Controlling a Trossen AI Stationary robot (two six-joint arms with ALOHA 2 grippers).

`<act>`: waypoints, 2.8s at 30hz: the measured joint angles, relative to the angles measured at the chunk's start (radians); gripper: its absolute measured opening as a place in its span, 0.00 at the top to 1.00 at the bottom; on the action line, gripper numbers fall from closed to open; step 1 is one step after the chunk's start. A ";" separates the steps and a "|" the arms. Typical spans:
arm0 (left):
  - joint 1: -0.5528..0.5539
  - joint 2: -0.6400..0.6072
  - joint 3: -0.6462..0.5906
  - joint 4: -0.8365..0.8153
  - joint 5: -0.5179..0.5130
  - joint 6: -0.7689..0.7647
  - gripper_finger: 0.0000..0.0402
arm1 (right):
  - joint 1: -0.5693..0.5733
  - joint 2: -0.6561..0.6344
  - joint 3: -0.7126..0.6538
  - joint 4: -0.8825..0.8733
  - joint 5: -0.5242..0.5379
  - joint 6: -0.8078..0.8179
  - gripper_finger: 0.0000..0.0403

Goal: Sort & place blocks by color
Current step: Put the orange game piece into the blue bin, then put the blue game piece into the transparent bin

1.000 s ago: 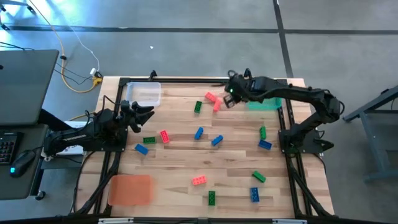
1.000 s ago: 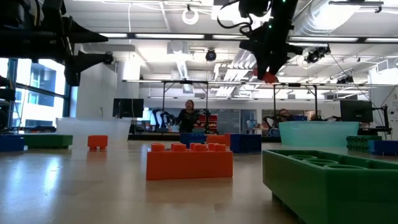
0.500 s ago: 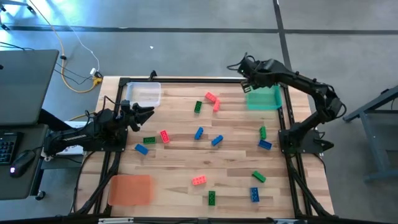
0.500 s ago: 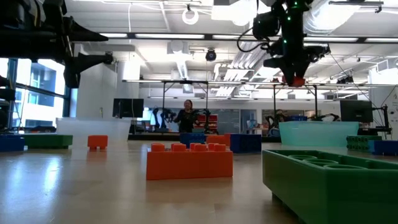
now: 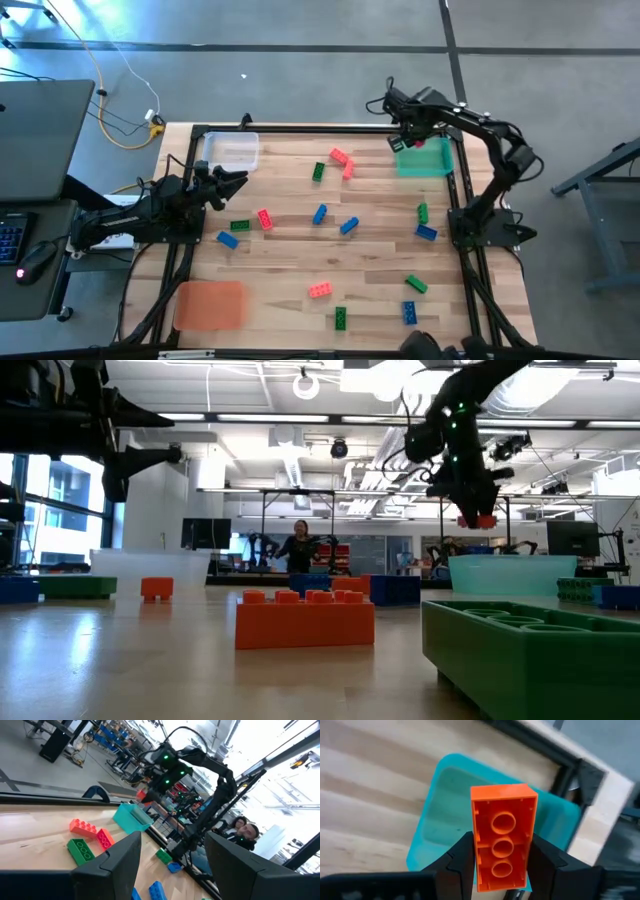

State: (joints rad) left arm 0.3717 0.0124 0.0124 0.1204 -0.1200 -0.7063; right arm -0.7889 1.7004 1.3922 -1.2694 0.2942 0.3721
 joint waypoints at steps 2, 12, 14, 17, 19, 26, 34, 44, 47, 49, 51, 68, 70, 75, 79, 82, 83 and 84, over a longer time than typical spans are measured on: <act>0.000 0.000 0.000 0.000 0.000 0.000 0.48 | -0.004 0.028 0.000 -0.007 -0.027 -0.015 0.72; 0.000 0.000 0.000 0.000 -0.002 0.001 0.48 | -0.023 0.139 0.000 -0.048 -0.069 -0.041 0.72; 0.000 0.000 0.000 0.000 -0.005 0.001 0.48 | -0.034 0.153 0.000 -0.057 -0.069 -0.039 0.72; 0.000 0.000 0.000 0.000 -0.014 0.001 0.48 | -0.054 0.175 0.000 -0.070 -0.071 -0.045 0.72; 0.000 0.000 0.000 0.000 -0.020 0.001 0.48 | -0.068 0.188 0.000 -0.070 -0.072 -0.062 0.72; 0.000 0.000 0.000 0.000 -0.023 0.002 0.48 | -0.111 0.231 0.000 -0.062 -0.105 -0.103 0.72; 0.000 0.000 0.000 0.000 -0.023 0.001 0.48 | -0.132 0.240 0.000 -0.050 -0.115 -0.153 0.68; 0.000 0.000 0.000 0.000 -0.023 0.002 0.48 | -0.132 0.240 0.000 -0.050 -0.148 -0.198 0.67; 0.000 0.000 0.000 0.000 -0.023 0.002 0.48 | -0.132 0.240 0.000 -0.049 -0.148 -0.212 0.65; 0.000 0.000 0.000 0.000 -0.023 0.002 0.48 | -0.131 0.240 0.000 -0.048 -0.140 -0.216 0.61; 0.000 0.000 0.000 0.000 -0.023 0.002 0.48 | -0.128 0.240 0.000 -0.046 -0.136 -0.216 0.56; 0.000 0.002 0.077 0.013 0.030 -0.019 0.48 | -0.125 0.177 0.000 -0.049 -0.108 -0.159 0.48; 0.000 0.012 0.115 0.011 0.031 0.041 0.48 | -0.125 0.143 0.000 -0.049 -0.107 -0.143 0.48; 0.000 0.063 0.220 -0.030 0.045 0.181 0.48 | -0.109 0.052 0.000 -0.033 -0.109 -0.101 0.48; 0.000 0.128 0.325 -0.138 0.082 0.279 0.48 | -0.091 -0.016 0.000 -0.013 -0.111 -0.056 0.48; 0.000 0.191 0.414 -0.255 0.138 0.356 0.48 | -0.077 -0.061 0.000 -0.003 -0.110 -0.016 0.48; 0.000 0.214 0.447 -0.299 0.156 0.385 0.48 | -0.074 -0.074 0.000 -0.001 -0.110 -0.008 0.48; 0.000 0.237 0.481 -0.347 0.174 0.413 0.48 | -0.070 -0.085 0.000 0.003 -0.110 -0.002 0.48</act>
State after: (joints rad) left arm 0.3717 0.2489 0.4930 -0.2265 0.0542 -0.2931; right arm -0.8593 1.6150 1.3922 -1.2667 0.1841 0.3703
